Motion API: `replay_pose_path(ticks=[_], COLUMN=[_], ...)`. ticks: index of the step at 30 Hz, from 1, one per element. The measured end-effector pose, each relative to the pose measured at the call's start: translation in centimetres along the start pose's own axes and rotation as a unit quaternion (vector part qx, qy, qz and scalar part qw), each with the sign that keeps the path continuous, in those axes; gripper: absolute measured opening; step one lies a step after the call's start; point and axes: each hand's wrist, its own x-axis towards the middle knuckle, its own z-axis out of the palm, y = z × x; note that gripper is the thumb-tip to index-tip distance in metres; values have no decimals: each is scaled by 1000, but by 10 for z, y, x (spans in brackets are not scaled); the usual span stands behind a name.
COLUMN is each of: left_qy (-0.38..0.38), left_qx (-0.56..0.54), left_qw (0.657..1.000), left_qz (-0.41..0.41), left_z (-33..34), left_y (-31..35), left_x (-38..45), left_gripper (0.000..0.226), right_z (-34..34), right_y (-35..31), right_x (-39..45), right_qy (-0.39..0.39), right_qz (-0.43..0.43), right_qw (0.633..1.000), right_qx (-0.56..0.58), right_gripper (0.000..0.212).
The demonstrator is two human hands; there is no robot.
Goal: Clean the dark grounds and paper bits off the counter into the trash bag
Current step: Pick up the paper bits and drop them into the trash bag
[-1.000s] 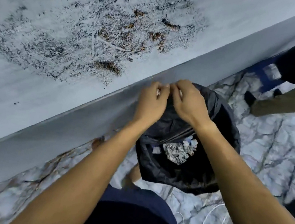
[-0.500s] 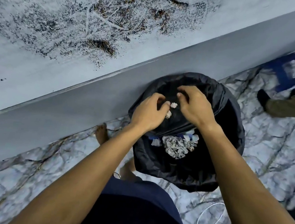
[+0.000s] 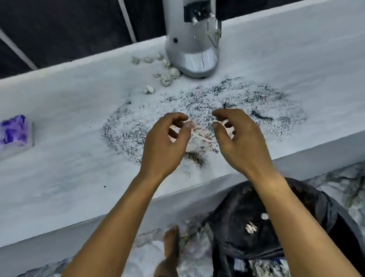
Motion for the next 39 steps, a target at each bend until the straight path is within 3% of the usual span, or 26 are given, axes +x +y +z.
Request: replay_pose_path(ticks=[4, 7, 13, 19, 24, 28, 34, 39], left_qy=[48, 42, -58, -159, -189, -185, -142, -130], left_qx=[44, 113, 277, 345, 320, 287, 202, 86], left_qw=[998, 993, 959, 922, 924, 936, 964, 984], left_qz=[-6, -11, 16, 80, 88, 86, 98, 81], left_z=[-53, -81, -87, -60, -45, -43, -35, -4], left_y=[-39, -73, -114, -133, -146, -152, -124, -76], left_x=[55, 101, 183, 234, 247, 251, 238, 188], left_gripper=[16, 21, 36, 47, 30, 24, 24, 22], right_z=[37, 71, 141, 196, 208, 207, 164, 89], right_y=[-23, -34, -28, -9, -6, -5, -6, -4], right_x=[59, 100, 176, 220, 232, 232, 215, 163], right_qy=[-18, -53, -97, -118, -141, -146, -38, 59], right_qz=[12, 37, 35, 9, 8, 10, 66, 89], right_qw=[1000, 997, 983, 959, 939, 948, 990, 991], right_qx=[5, -38, -150, -259, -313, -282, -121, -78], right_gripper=[30, 31, 36, 50, 42, 43, 34, 26])
